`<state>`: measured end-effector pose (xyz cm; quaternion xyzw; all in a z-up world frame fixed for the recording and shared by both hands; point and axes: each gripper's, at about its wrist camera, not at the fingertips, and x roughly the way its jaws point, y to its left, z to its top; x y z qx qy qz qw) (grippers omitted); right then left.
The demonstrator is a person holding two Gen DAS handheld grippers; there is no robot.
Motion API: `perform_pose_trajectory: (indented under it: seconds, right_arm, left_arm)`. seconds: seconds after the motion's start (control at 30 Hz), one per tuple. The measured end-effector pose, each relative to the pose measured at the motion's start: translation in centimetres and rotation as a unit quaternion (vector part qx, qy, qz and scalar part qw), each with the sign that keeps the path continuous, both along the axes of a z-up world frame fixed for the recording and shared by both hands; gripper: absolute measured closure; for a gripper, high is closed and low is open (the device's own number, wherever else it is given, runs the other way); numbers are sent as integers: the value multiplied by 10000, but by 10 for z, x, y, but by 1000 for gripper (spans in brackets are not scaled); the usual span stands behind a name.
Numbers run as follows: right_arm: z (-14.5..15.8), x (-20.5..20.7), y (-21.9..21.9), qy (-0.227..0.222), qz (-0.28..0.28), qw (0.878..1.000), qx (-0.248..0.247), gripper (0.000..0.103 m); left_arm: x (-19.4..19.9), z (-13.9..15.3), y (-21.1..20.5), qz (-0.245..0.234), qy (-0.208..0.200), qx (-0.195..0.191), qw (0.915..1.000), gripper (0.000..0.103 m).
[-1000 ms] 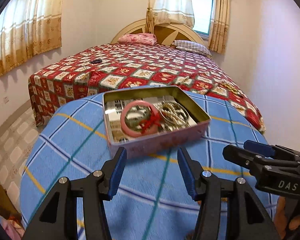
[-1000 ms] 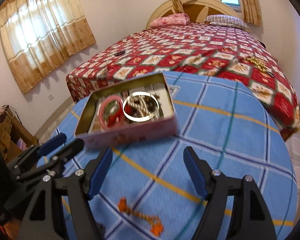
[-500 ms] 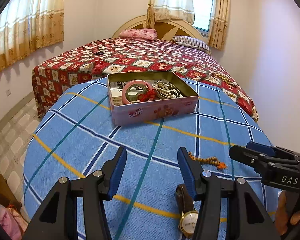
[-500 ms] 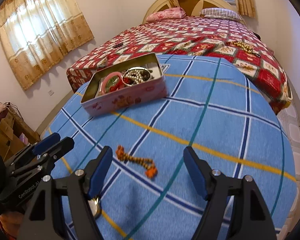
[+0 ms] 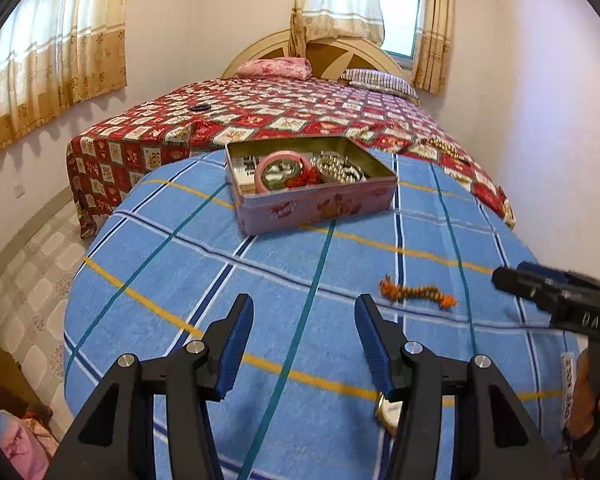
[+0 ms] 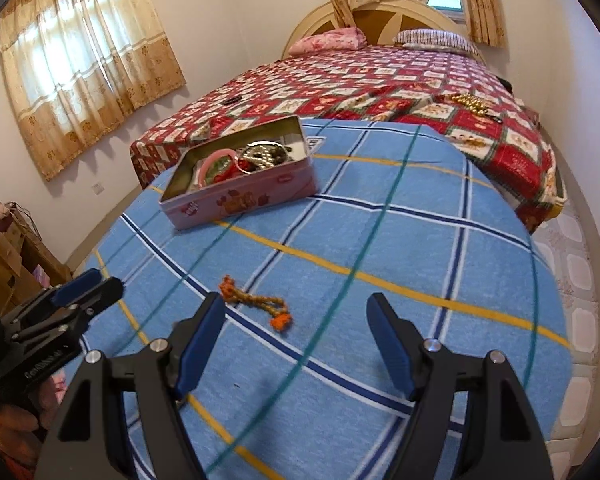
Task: Organize jewelry
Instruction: 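Withdraw both tools toward the gold watch and orange bead bracelet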
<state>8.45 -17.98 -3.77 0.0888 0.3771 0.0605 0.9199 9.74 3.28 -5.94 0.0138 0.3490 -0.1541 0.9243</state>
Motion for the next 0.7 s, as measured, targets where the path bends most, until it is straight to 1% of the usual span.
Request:
perform_pose_trajectory:
  seconds: [0.07,0.17,0.3,0.43,0.5,0.63,0.7]
  right_arm:
    - [-3,-2,-5,33,-54,10000,43,27]
    - [-7,-2,-9,110,-89,9998,131,27]
    - [-9,-2,-6,121,-48,9998,130,27]
    - [-10,-4,-2,106,-11,9999,52,27]
    - [-10,-4,-3,106,-16,9999,68,27]
    - [-10,-5,-4,103,-43,9999,102,27]
    - [-10,-5,-5,98,-48,9999,117,27]
  left_arm:
    - [-3,-5,3,-79,97,2,9999,49]
    - [-11,-12,1,-324,263,-35,9991,49]
    - [-21,-15,-18,-790,366,-32,9962,49]
    - [-27,-21,-38,-1101,511,-56,9926,49]
    - [-27,-24,-45,-1125,594,24,9919,49]
    - [-28,-38,-55,-1070,919,178,9898,49]
    - [-32,-41,-58,-1039,835,381,9903,50]
